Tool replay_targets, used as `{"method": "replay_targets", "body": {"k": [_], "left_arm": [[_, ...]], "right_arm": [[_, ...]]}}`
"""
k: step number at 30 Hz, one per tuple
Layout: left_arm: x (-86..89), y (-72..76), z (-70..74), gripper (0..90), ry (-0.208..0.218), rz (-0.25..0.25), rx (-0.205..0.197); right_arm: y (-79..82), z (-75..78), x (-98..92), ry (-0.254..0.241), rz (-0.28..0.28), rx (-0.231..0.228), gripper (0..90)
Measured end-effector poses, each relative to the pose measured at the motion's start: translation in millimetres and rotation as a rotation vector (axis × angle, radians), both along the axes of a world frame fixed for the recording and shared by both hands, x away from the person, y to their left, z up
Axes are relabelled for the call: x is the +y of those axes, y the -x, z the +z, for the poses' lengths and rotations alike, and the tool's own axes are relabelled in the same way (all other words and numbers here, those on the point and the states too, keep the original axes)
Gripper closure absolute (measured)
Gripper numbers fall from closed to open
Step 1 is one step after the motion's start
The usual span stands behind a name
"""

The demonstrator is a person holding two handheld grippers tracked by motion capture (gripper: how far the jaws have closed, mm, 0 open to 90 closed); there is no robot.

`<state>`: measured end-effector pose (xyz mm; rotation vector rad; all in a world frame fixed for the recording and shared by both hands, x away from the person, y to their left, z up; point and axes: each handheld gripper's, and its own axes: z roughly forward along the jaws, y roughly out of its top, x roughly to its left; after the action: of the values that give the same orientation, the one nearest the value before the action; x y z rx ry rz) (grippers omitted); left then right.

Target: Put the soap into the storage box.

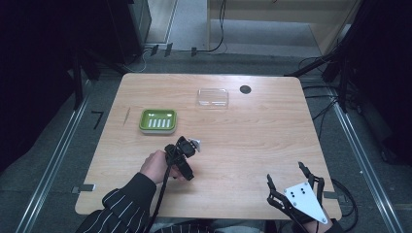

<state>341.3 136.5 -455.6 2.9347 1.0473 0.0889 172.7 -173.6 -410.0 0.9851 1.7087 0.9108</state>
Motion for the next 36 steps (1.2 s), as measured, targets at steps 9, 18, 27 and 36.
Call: {"method": "replay_targets", "body": {"k": [9,18,27,36], "left_arm": [[6.9,-1.5,5.5,13.7,0.008,0.015,-0.001],[16.6,-3.8,10.7,13.7,0.016,0.039,0.001],[24.9,-6.0,13.7,13.7,0.023,0.059,-0.007],[36.3,-10.1,17.0,13.7,0.03,0.093,-0.012]], "right_arm": [[-0.1,0.0,0.0,0.0,0.0,0.001,13.0],[-0.1,0.0,0.1,0.0,0.001,0.001,13.0],[0.1,0.1,0.0,-0.002,0.0,0.001,13.0],[0.3,0.3,-0.2,-0.001,-0.001,0.0,13.0]]}}
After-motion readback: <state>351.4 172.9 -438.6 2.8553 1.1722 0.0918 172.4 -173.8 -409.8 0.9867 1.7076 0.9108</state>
